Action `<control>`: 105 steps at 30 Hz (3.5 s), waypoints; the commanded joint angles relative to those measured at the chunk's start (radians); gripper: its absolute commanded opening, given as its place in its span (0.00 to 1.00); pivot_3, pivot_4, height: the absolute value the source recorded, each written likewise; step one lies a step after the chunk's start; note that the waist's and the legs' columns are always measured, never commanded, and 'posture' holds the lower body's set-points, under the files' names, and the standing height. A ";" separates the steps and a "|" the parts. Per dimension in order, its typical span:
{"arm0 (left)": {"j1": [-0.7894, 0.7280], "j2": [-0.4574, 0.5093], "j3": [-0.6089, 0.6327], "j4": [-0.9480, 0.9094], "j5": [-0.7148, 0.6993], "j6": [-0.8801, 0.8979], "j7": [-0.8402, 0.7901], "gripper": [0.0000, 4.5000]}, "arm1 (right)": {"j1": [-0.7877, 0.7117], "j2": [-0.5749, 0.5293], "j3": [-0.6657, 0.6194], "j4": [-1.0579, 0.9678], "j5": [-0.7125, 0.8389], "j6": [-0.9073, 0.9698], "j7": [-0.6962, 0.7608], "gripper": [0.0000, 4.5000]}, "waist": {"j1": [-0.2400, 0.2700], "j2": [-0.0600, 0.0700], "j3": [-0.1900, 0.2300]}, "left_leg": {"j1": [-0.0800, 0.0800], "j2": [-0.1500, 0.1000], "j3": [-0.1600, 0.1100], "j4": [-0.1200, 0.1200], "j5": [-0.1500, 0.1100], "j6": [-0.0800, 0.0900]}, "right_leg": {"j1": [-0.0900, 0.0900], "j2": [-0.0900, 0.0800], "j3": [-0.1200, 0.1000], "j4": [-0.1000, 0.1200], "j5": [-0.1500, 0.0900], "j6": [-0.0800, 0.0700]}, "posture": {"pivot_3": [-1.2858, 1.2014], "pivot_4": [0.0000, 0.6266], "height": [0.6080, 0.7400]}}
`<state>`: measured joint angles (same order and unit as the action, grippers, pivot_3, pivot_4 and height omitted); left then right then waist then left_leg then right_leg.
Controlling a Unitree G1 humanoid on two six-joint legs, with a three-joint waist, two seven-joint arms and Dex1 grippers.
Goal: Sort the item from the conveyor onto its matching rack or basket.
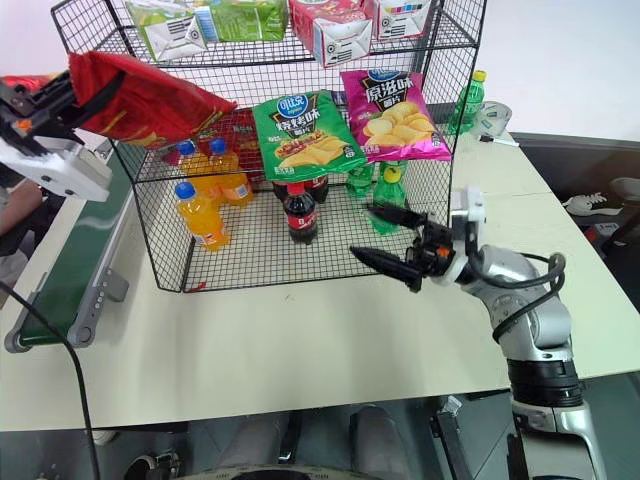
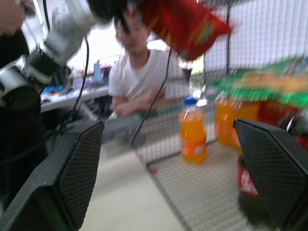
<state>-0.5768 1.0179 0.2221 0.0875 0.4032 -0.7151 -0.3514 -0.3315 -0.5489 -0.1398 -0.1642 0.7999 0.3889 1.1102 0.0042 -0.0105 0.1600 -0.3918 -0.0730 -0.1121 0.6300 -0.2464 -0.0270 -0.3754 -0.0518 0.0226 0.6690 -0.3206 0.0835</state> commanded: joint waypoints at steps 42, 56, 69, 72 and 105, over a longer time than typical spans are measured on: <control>-0.171 -0.016 -0.398 0.485 0.452 -0.115 0.553 0.01 | 0.019 -0.001 0.033 -0.020 -0.089 -0.043 0.021 1.00 | -0.017 -0.001 0.000 | -0.019 -0.001 0.001 0.012 0.001 -0.001 | -0.022 0.002 0.003 0.018 0.000 0.001 | 0.52 0.24 1.00; -0.153 -0.109 -0.392 0.393 0.393 0.009 0.467 0.01 | 0.034 0.011 0.045 0.005 -0.114 -0.082 0.047 1.00 | -0.017 -0.001 0.000 | -0.019 -0.001 0.001 0.015 0.001 -0.001 | -0.021 0.002 0.002 0.019 0.000 0.001 | 0.52 0.24 1.00; -0.076 -0.065 -0.343 0.304 0.332 0.017 0.472 0.99 | 0.004 0.038 0.000 0.067 -0.115 -0.133 0.014 1.00 | -0.018 -0.001 0.000 | -0.019 -0.001 0.001 0.016 0.001 -0.001 | -0.021 0.001 0.002 0.019 0.000 0.001 | 0.52 0.24 1.00; -0.027 -0.063 -0.305 0.244 0.253 0.007 0.438 0.99 | 0.000 0.041 0.002 0.063 -0.118 -0.148 0.020 1.00 | -0.017 -0.001 0.000 | -0.019 -0.001 0.001 0.016 0.001 -0.001 | -0.021 0.001 0.003 0.020 0.000 0.001 | 0.52 0.24 1.00; 0.815 -0.254 0.092 -0.528 -0.883 0.683 -0.222 0.99 | 0.054 -0.062 -0.027 -0.046 -0.093 -0.097 0.017 1.00 | -0.015 0.000 0.000 | -0.017 0.000 0.001 0.016 0.000 0.000 | -0.018 0.000 0.003 0.016 0.000 0.000 | 0.52 0.24 1.00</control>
<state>0.2317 0.7570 0.2309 -0.3924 -0.3918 -0.0727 -0.5482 -0.2758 -0.5897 -0.1304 -0.1768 0.6981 0.3066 1.1075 -0.0108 -0.0106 0.1598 -0.4089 -0.0728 -0.1108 0.6454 -0.2462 -0.0271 -0.3929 -0.0519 0.0252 0.6850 -0.3206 0.0837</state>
